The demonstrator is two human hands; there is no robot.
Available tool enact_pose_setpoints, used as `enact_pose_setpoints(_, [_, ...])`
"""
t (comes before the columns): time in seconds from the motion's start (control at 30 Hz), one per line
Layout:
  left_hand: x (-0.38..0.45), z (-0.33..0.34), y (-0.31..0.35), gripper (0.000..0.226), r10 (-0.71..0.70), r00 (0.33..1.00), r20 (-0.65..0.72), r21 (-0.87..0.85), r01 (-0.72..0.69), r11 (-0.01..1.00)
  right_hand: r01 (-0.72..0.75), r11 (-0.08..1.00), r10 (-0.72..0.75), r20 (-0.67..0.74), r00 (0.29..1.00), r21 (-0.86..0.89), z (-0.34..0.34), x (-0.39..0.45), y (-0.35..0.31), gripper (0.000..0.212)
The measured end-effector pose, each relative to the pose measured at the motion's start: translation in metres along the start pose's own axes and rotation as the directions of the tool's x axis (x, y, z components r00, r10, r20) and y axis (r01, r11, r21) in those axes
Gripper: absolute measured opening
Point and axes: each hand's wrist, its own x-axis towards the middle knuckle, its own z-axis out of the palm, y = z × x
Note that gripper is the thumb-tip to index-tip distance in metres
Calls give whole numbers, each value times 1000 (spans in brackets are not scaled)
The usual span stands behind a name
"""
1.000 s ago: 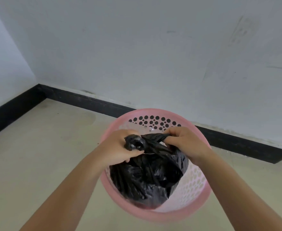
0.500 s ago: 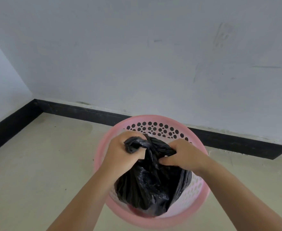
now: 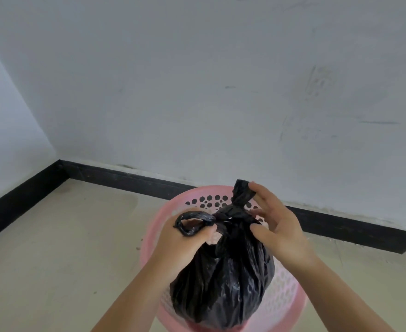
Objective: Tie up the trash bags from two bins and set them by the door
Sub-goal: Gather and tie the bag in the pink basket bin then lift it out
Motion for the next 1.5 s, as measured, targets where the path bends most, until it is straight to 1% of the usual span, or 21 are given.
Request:
enact_pose_setpoints(0.1, [1, 2, 1, 24, 18, 1000, -12, 33, -18, 999, 163, 974, -159, -38, 987, 155, -2, -1, -3, 58])
enact_pose_setpoints(0.2, [2, 6, 0, 32, 34, 998, -52, 4, -34, 999, 249, 958, -225, -163, 961, 145, -2, -3, -3, 56])
enact_pose_setpoints(0.27, [2, 7, -3, 33, 2, 995, -102, -75, -10, 997, 187, 965, -118, -334, 935, 183, -3, -1, -4, 50])
enact_pose_setpoints(0.33, [2, 6, -6, 27, -24, 994, -110, -129, 9, 992, 23, 968, 79, -387, 919, 251, -6, 3, 2, 47])
enact_pose_setpoints(0.37, [2, 6, -6, 25, -33, 994, -109, -139, 17, 990, -121, 951, 213, -318, 924, 285, -7, 5, 4, 41])
enact_pose_setpoints(0.43, [0, 7, -5, 23, -32, 995, -96, -136, 19, 991, -352, 849, 398, -38, 917, 393, -6, 8, 9, 31])
enact_pose_setpoints(0.5, [-3, 8, -6, 21, -47, 997, -68, -127, 38, 991, -394, 731, 395, 125, 910, 557, -3, 8, 15, 42])
enact_pose_setpoints(0.57, [-6, 10, -3, 15, -81, 996, -41, -123, 75, 989, -328, 670, 346, 110, 932, 666, -3, 12, 11, 41])
enact_pose_setpoints(0.63, [-10, 13, -2, 15, -132, 991, 7, -195, 131, 972, -213, 546, 295, 52, 954, 810, -5, 18, 6, 41])
enact_pose_setpoints(0.73, [-14, 21, -3, 27, -211, 977, 40, -347, 212, 914, -145, 442, 212, 54, 976, 885, -6, 20, -8, 48])
enact_pose_setpoints(0.83, [-10, 26, -4, 56, -223, 974, -30, -419, 190, 888, -129, 420, 201, 46, 979, 898, -9, 16, -18, 35])
enact_pose_setpoints(0.87, [-7, 25, -3, 51, -193, 980, -44, -483, 148, 863, -134, 441, 228, 33, 973, 888, -10, 16, -19, 38])
enact_pose_setpoints(0.93, [-6, 21, 0, 49, -129, 991, 25, -701, 110, 705, -162, 550, 283, -1, 959, 820, -12, 16, -13, 47])
enact_pose_setpoints(1.0, [-4, 12, 2, 48, -84, 995, 46, -817, 86, 570, -173, 785, 271, -79, 959, 595, -14, 15, -3, 48])
enact_pose_setpoints(1.07, [-3, 2, -7, 53, -93, 994, 62, -792, 106, 602, -166, 974, 186, -128, 974, 156, -18, 12, 6, 47])
enact_pose_setpoints(1.1, [-3, -4, -10, 54, -106, 991, 82, -741, 131, 659, -150, 988, 146, -121, 982, -28, -22, 11, 9, 47])
enact_pose_setpoints(1.17, [0, -16, -18, 55, -95, 994, 55, -546, 109, 831, -119, 969, 107, -64, 992, -218, -28, 7, 13, 48])
enact_pose_setpoints(1.2, [2, -23, -21, 51, -77, 997, 19, -419, 78, 905, -115, 957, 105, -51, 993, -265, -32, 5, 13, 49])
enact_pose_setpoints(1.27, [9, -36, -24, 46, -50, 997, -59, -263, 33, 964, -151, 945, 122, -116, 986, -292, -41, 6, 13, 49])
enact_pose_setpoints(1.4, [20, -68, -36, 65, -100, 978, -185, -321, 36, 946, -306, 939, 247, -308, 919, -160, -67, 11, 18, 47])
enact_pose_setpoints(1.5, [19, -81, -43, 58, -176, 949, -263, -354, 75, 932, -367, 928, 327, -324, 888, -69, -75, 9, 17, 45])
